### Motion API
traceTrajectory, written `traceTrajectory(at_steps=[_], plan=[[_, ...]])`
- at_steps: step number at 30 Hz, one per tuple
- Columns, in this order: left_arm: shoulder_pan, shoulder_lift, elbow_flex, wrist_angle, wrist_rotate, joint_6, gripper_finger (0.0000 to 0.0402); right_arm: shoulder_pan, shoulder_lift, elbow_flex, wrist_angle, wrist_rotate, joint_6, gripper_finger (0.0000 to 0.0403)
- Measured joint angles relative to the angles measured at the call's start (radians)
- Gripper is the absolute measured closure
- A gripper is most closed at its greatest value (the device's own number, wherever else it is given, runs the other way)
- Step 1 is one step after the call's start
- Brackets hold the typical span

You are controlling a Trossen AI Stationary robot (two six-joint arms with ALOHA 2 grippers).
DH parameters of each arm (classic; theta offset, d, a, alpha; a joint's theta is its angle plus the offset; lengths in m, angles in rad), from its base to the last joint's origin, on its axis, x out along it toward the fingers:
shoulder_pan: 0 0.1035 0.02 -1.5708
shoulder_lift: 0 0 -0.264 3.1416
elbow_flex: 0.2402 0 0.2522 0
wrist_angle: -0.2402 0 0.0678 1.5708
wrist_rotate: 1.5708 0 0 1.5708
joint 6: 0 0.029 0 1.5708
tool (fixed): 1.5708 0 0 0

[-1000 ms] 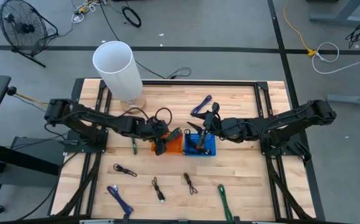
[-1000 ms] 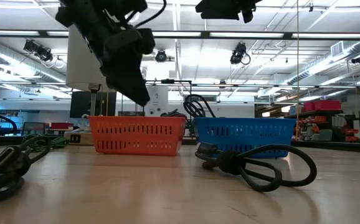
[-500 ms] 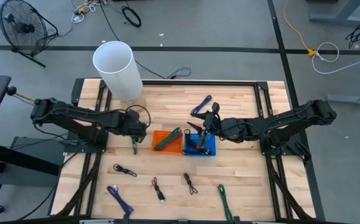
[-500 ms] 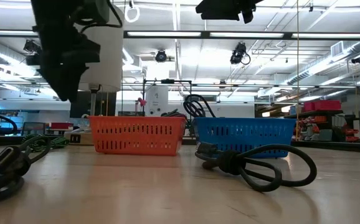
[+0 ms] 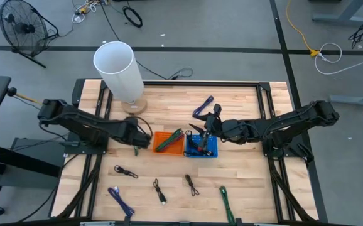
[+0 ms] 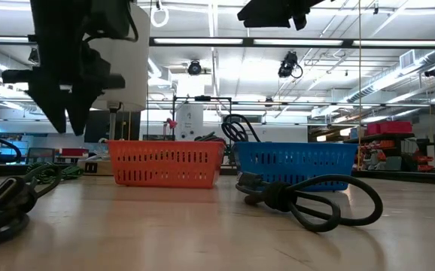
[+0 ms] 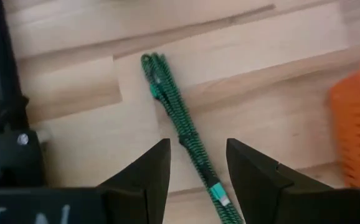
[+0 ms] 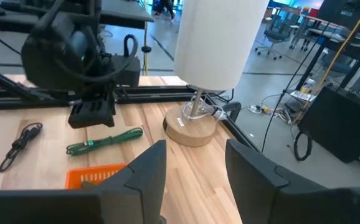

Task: Pick & Place USB Port
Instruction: Put the green charger cable into the orange bin

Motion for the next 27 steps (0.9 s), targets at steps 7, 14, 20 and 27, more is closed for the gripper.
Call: traceTrajectory(at_steps=[7, 14, 20, 27], plan=[[-0.014, 0.129, 0.000, 0.034, 0.052, -0.088, 0.0241, 0.000, 0.000, 0.000, -0.009, 0.001, 0.000, 0.0237], [-0.014, 0.241, 0.000, 0.062, 0.093, -0.094, 0.0241, 0.000, 0.000, 0.000, -0.009, 0.002, 0.001, 0.0237], [-0.013, 0.309, 0.001, 0.151, 0.105, -0.091, 0.0241, 0.000, 0.000, 0.000, -0.009, 0.003, 0.001, 0.0237], [-0.014, 0.342, 0.005, 0.151, 0.108, -0.082, 0.0246, 0.000, 0.000, 0.000, -0.009, 0.002, 0.001, 0.0237]])
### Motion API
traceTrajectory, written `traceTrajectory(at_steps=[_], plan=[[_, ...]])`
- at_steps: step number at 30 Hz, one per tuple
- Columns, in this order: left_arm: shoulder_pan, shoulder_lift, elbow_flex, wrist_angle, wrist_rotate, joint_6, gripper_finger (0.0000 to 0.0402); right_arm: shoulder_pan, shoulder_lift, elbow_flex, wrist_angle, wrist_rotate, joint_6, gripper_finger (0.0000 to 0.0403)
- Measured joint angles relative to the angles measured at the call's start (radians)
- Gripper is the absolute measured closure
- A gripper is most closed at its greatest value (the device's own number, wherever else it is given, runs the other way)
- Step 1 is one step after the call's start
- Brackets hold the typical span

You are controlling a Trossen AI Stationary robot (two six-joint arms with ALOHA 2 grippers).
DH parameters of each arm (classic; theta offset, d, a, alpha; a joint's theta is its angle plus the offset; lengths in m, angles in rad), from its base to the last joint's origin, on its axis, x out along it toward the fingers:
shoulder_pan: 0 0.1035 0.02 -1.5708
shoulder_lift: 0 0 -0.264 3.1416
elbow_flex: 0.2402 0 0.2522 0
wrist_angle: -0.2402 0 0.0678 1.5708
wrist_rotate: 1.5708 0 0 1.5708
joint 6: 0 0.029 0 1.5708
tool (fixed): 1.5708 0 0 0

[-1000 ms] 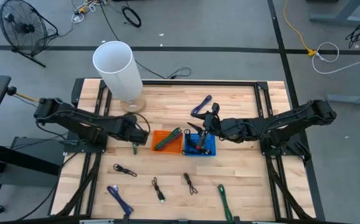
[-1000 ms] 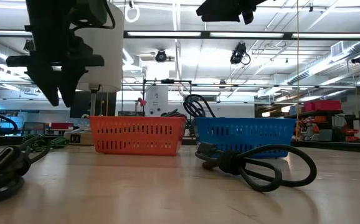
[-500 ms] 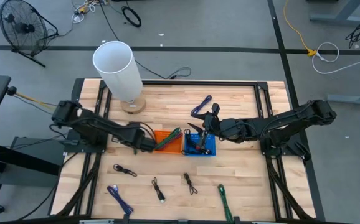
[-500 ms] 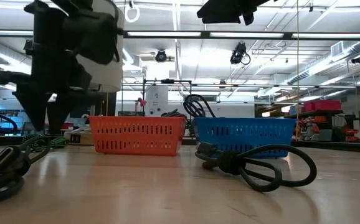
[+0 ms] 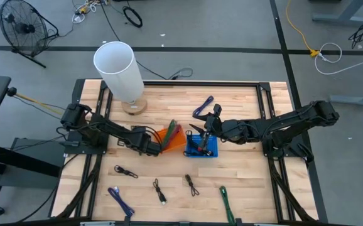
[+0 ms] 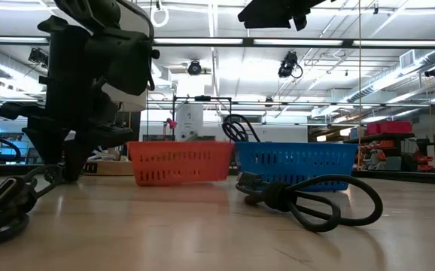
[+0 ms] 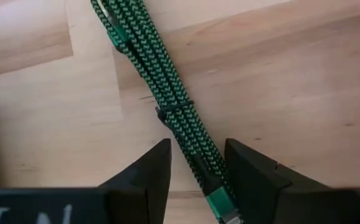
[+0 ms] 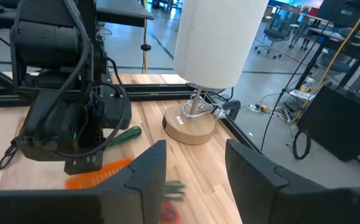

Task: Pick & Place USB Port
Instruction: Put the green charger cable into the orange bin

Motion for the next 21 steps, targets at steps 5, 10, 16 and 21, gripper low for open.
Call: traceTrajectory(at_steps=[5, 10, 16, 21], plan=[[0.001, 0.000, 0.000, -0.007, 0.018, 0.027, 0.0305, 0.000, 0.000, 0.000, 0.000, 0.000, 0.000, 0.0237], [0.001, -0.001, -0.004, -0.039, 0.012, 0.071, 0.0372, 0.000, 0.000, 0.000, -0.006, 0.000, 0.000, 0.0237], [0.001, -0.003, -0.009, -0.190, 0.016, 0.065, 0.0371, 0.000, 0.000, 0.000, -0.007, -0.001, 0.000, 0.0237], [-0.001, -0.060, 0.008, -0.205, -0.028, 0.111, 0.0371, 0.000, 0.000, 0.000, -0.009, 0.000, 0.000, 0.0237]])
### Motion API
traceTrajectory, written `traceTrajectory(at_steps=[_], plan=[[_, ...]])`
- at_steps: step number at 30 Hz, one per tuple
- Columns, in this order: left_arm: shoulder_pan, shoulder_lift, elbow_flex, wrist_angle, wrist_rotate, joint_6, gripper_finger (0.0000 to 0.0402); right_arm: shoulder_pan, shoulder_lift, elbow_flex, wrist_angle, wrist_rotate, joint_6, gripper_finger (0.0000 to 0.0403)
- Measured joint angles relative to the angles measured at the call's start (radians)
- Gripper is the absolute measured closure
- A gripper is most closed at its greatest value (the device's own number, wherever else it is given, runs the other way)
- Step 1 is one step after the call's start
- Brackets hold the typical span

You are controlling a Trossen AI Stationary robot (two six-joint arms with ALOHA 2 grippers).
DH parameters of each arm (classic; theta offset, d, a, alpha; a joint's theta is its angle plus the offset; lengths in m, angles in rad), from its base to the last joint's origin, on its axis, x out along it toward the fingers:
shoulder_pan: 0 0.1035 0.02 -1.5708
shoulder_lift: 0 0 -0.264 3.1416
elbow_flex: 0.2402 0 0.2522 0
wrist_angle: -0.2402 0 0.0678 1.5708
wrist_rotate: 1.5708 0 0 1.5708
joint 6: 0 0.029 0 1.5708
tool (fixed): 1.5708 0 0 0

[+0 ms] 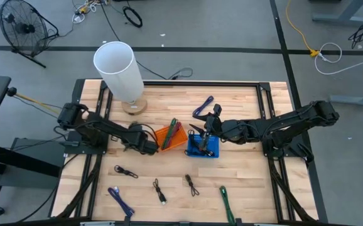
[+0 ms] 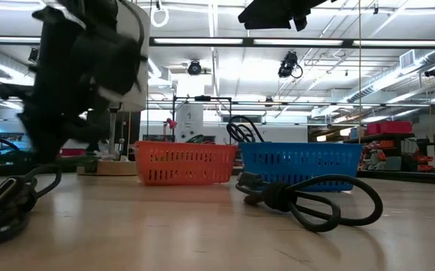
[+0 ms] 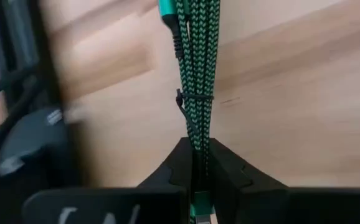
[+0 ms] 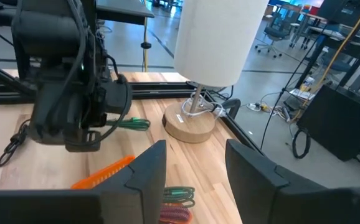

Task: Pick & Place USB Port
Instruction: Put the green charger cable into the orange bin

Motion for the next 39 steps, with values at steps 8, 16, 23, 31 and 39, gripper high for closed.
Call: traceTrajectory(at_steps=[8, 16, 23, 31, 39], plan=[[-0.030, -0.173, 0.157, 0.009, -0.199, 0.172, 0.0371, 0.000, 0.000, 0.000, 0.001, 0.001, 0.000, 0.0237], [-0.063, -0.269, 0.234, 0.378, -0.316, 0.572, 0.0371, 0.000, 0.000, 0.000, 0.001, 0.001, -0.003, 0.0237], [-0.054, -0.256, 0.233, 0.633, -0.317, 0.810, 0.0371, 0.000, 0.000, 0.000, 0.003, 0.001, -0.003, 0.0237], [-0.032, -0.147, 0.233, 0.623, -0.351, 0.798, 0.0371, 0.000, 0.000, 0.000, -0.001, 0.001, -0.003, 0.0237], [0.010, -0.038, 0.233, 0.641, -0.336, 0.798, 0.0371, 0.000, 0.000, 0.000, -0.007, 0.002, -0.006, 0.0237]])
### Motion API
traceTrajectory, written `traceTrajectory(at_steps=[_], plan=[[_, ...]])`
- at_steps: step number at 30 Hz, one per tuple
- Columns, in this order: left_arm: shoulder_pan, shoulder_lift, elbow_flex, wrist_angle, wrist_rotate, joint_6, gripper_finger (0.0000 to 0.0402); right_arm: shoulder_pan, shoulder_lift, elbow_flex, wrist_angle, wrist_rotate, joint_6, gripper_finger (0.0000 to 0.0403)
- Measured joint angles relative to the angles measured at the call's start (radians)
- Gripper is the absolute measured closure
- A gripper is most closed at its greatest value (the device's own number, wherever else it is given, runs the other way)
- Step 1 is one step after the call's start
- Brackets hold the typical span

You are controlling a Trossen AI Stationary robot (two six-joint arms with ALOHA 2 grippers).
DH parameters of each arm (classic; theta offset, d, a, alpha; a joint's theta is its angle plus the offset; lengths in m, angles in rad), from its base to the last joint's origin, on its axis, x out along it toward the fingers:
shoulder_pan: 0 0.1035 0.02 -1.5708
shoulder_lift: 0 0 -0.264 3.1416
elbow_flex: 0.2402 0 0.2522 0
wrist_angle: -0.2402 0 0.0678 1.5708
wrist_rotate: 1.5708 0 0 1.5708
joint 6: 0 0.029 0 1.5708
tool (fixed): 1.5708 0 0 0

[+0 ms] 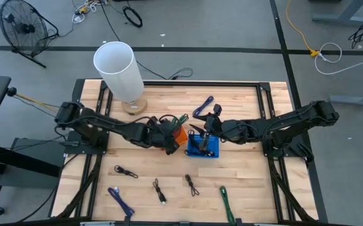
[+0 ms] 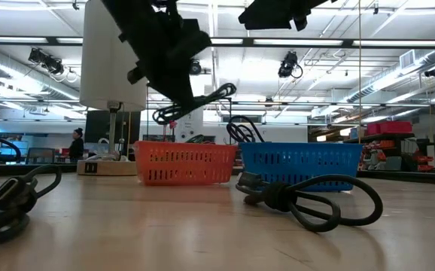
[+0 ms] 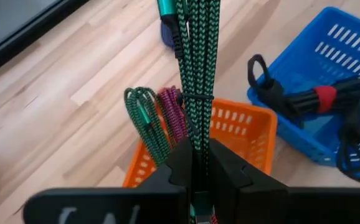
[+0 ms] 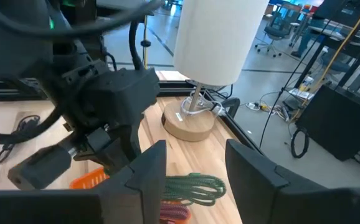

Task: Pick & Place USB Port
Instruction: Put the green charger cable into the orange bin, then adjust the orange bin

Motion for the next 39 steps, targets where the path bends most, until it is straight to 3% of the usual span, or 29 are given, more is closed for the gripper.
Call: traceTrajectory(at_steps=[15, 21, 31, 39], plan=[[0.005, 0.035, 0.000, -0.002, -0.003, -0.056, 0.0371, 0.000, 0.000, 0.000, -0.015, 0.000, -0.012, 0.0237], [0.005, 0.035, -0.080, 0.034, 0.014, -0.131, 0.0370, 0.000, 0.000, 0.000, -0.016, 0.000, -0.013, 0.0237], [0.001, 0.035, -0.115, 0.085, 0.035, -0.177, 0.0296, 0.000, 0.000, 0.000, -0.020, 0.000, -0.013, 0.0237], [0.001, 0.035, -0.115, 0.089, 0.074, -0.210, 0.0291, 0.000, 0.000, 0.000, -0.020, 0.000, -0.013, 0.0237]])
